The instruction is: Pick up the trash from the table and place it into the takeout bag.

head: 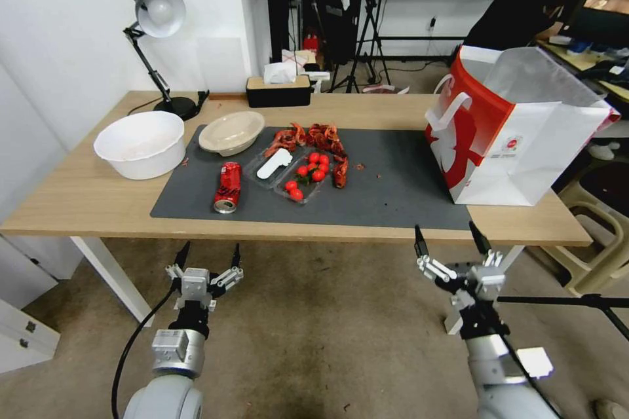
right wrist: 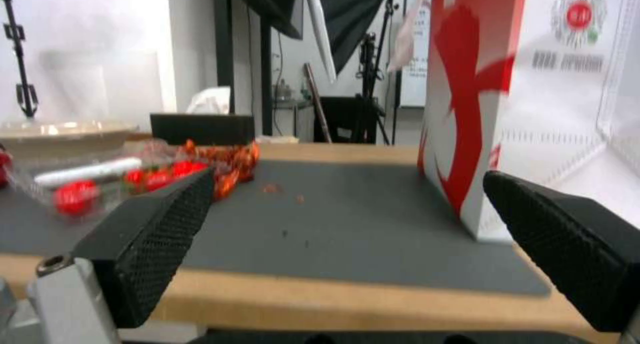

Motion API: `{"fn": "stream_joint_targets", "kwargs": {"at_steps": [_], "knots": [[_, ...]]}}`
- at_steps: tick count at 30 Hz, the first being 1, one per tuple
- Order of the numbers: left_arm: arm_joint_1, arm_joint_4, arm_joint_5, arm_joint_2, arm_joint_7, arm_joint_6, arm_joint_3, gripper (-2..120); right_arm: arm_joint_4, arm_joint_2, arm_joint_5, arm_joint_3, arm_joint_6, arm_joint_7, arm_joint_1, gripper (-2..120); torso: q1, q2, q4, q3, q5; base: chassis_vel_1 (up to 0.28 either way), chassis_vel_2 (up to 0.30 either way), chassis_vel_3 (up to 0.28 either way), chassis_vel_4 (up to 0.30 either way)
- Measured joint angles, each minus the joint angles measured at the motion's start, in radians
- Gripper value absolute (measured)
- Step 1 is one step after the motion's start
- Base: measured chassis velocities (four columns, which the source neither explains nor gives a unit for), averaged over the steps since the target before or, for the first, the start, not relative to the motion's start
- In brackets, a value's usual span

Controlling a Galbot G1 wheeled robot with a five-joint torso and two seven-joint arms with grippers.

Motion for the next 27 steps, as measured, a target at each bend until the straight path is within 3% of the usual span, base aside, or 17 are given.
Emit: {"fn": "stream_joint_targets", "kwargs": {"at_steps": [9,27], "knots": [[0.003,0.0,0.007,0.0,0.001,0.0,0.001,100,-0.063,0.015,-0.007,-0.036,0.03,0.025,0.005,100,0.0,0.0,0.0,0.0,0.0,0.0,0.0,0.0,0.0],[-0.018,0.001,0.007,0.009,0.003,0.002,0.019,100,-0.069,0.025,-0.003,-0.038,0.036,0.033,0.01,100,0.0,0.0,0.0,0.0,0.0,0.0,0.0,0.0,0.0]]}}
